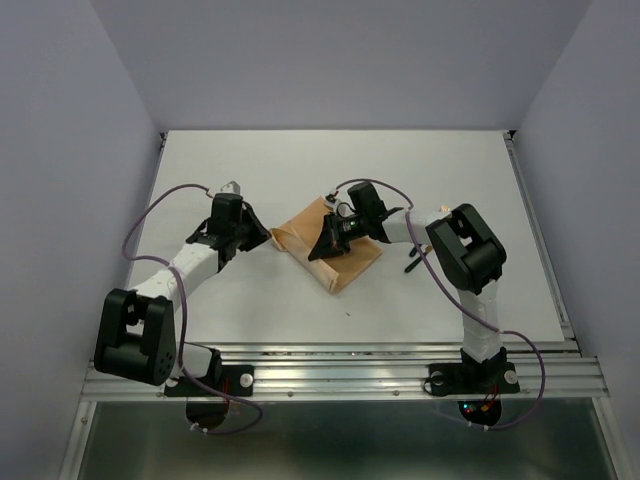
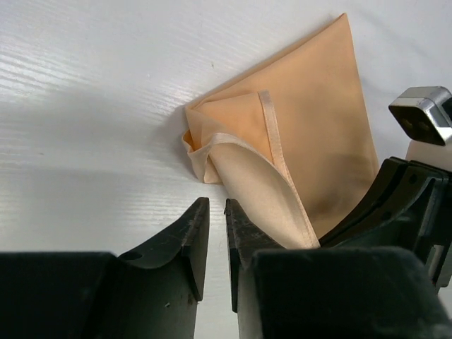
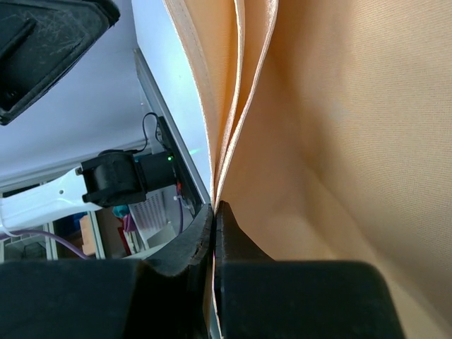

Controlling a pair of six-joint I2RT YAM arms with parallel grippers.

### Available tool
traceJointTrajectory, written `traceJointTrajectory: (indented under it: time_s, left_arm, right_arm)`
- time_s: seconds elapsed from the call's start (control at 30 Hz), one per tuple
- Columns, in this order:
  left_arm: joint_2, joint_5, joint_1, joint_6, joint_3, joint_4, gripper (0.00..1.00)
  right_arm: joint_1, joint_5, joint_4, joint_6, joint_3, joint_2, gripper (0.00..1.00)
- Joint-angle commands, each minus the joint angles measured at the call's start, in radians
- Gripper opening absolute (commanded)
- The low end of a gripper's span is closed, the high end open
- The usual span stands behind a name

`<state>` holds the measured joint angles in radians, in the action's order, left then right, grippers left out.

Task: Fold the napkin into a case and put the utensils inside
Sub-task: Fold the lower triangle-folded napkin at the center of the board.

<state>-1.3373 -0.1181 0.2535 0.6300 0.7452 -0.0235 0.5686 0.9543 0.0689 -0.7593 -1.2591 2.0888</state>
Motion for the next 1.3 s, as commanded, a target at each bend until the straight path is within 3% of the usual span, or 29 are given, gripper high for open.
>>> traceJointTrajectory:
  time_s: [0.0,0.07,0.33,0.73,1.27]
  left_arm:
    - [-0.031,0.035,0.001,0.028,-0.007,0.04,0.28]
    - [-0.063,0.02,0.001,0.04,-0.012,0.057,0.34]
    - [-0.137,-0.017,0.001,0.033,0.003,0.094,0.36]
    - [-0.233,-0.034,0.001,0.03,0.046,0.137,0.31]
    - [-0.231,-0.084,0.006,0.01,0.059,0.165,0.27]
  right_arm:
    - [-0.007,0.031,0.063,-0.014,0.009,0.007,0.01]
    - [-0.007,0.028,0.063,-0.014,0.009,0.004,0.01]
    - [-0.007,0.027,0.066,-0.012,0.017,0.002,0.01]
    - [-0.007,0.032,0.075,-0.017,0.026,0.0,0.01]
    - [-0.007,0.035,0.078,-0.017,0.03,0.0,0.01]
